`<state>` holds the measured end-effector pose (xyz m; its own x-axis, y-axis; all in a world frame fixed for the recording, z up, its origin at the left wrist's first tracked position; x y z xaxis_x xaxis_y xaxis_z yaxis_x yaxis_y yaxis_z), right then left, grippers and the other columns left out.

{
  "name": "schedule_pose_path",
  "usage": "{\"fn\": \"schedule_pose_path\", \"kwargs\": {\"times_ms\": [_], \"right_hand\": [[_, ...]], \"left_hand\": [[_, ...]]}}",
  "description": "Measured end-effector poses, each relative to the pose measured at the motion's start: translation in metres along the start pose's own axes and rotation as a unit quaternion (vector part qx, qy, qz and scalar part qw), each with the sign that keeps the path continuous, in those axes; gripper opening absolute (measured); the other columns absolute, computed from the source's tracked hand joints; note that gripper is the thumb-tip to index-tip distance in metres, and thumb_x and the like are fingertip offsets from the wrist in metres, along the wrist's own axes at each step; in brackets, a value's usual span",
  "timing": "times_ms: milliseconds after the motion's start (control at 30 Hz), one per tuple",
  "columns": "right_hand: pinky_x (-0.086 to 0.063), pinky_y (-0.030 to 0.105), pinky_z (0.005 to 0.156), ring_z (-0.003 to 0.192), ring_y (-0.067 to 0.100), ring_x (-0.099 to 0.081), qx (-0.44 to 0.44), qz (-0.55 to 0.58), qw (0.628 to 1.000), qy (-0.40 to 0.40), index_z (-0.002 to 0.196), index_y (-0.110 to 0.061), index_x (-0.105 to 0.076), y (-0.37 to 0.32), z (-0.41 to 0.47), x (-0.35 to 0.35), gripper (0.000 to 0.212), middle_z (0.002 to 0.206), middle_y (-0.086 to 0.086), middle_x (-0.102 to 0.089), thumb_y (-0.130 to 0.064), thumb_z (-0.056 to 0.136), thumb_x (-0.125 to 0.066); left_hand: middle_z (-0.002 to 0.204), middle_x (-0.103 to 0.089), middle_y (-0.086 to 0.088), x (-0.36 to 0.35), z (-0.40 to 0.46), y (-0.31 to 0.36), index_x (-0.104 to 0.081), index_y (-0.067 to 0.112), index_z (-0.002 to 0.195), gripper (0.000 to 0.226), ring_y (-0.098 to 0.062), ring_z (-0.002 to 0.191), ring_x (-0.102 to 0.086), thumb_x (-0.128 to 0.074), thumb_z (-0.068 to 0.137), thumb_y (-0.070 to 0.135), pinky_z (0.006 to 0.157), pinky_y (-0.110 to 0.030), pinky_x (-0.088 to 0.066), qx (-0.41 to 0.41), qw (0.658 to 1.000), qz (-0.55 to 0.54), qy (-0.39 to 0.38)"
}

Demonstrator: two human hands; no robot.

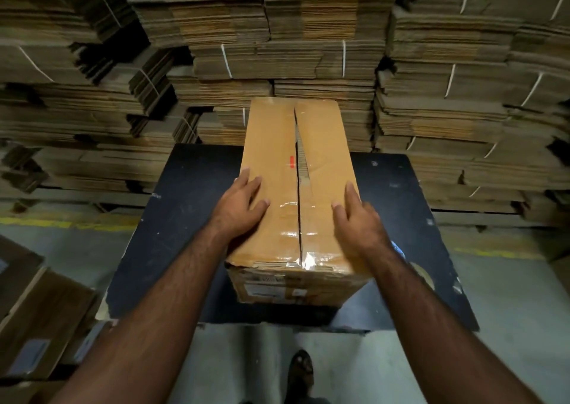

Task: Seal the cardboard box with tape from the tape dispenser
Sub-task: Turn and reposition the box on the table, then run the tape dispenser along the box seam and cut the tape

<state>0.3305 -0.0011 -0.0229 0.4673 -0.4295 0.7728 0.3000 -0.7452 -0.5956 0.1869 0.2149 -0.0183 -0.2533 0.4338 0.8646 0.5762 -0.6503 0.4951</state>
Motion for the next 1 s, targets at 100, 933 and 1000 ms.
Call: {"fn": "schedule_pose_path", "kwargs": {"times_ms": [100, 933, 1000], "right_hand": [[-0.028, 0.058, 0.112, 0.149, 0.029, -0.018, 0.078, -0.132, 0.987, 0.054, 0.157, -0.033, -0.009, -0.01, -0.04, 0.014, 0.068, 0.165, 0.004, -0.007, -0.06, 0.099, -0.033], [-0.023, 0.047, 0.117, 0.145, 0.014, -0.028, 0.3, -0.062, 0.952, 0.027, 0.149, -0.028, -0.043, 0.023, -0.067, 0.01, 0.066, 0.158, -0.004, -0.037, -0.063, 0.093, -0.042], [-0.034, 0.04, 0.108, 0.134, 0.013, -0.042, 0.264, 0.005, 0.96, 0.087, 0.141, -0.026, -0.053, 0.057, -0.065, 0.033, 0.063, 0.146, -0.005, -0.05, -0.064, 0.091, -0.046]], "left_hand": [[0.163, -0.019, -0.002, 0.008, -0.047, 0.008, -0.04, 0.02, 0.149, 0.071, -0.023, 0.15, -0.015, -0.053, 0.09, 0.058, 0.117, -0.047, -0.022, -0.048, 0.999, 0.005, 0.012], [0.151, -0.044, -0.004, -0.03, -0.115, 0.064, -0.044, 0.015, 0.145, 0.067, -0.022, 0.141, -0.037, -0.071, 0.083, 0.019, 0.12, -0.048, -0.021, -0.154, 0.977, 0.103, 0.105], [0.154, -0.04, -0.004, -0.035, -0.114, 0.056, -0.04, 0.015, 0.148, 0.069, -0.021, 0.144, -0.033, -0.069, 0.085, 0.021, 0.121, -0.048, -0.018, -0.165, 0.975, 0.087, 0.118]]}}
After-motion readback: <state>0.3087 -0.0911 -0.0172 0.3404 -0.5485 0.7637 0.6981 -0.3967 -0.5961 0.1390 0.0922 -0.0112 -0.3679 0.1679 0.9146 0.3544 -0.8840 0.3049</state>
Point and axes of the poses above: each hand's wrist, its own z-axis towards the middle knuckle, its own x-axis out of the back of the hand, y = z × x, the point moved 9 cm from there along z, towards the middle knuckle
